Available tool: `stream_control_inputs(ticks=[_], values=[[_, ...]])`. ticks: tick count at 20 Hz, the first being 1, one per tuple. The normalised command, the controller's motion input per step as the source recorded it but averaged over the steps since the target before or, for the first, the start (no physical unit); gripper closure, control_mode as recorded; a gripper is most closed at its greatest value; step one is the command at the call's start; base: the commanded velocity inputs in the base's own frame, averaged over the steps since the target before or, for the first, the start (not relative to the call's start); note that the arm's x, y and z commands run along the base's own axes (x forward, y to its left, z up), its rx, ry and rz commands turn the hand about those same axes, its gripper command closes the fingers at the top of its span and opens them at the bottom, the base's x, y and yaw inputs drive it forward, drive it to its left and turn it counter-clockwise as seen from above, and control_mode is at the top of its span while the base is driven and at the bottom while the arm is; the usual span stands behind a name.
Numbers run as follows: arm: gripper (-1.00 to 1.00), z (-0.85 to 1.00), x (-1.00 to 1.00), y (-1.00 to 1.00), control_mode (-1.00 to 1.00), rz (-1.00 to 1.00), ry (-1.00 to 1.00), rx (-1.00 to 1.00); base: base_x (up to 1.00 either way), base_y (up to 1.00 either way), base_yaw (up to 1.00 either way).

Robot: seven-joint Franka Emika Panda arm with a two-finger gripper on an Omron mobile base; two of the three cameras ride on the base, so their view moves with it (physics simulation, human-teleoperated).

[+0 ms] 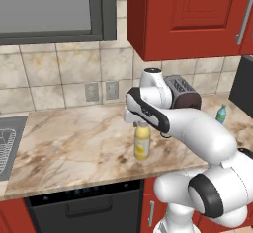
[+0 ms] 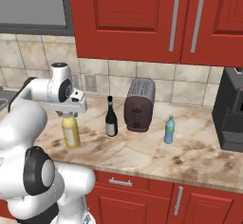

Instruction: Place the drinks on the dining counter in a tight cluster.

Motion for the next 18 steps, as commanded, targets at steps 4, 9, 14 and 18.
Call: stream_control_inputs(ticks=[4,9,14,18], values=[[1.00,0.11,-0.66,0.08,-1.00,0.00,-0.15,0.00,0.00,0.00,0.00],[1.00,0.51,-0.91,-0.11,-1.00,0.00,-0.07,0.00,0.00,0.00,0.00],[1.00,0.71,-0.67,-0.27,-1.00,0.04,0.00,0.00,0.00,0.00,0.00],[1.00,0.71,-0.25,-0.31,-1.00,0.03,0.04,0.00,0.00,0.00,0.00]])
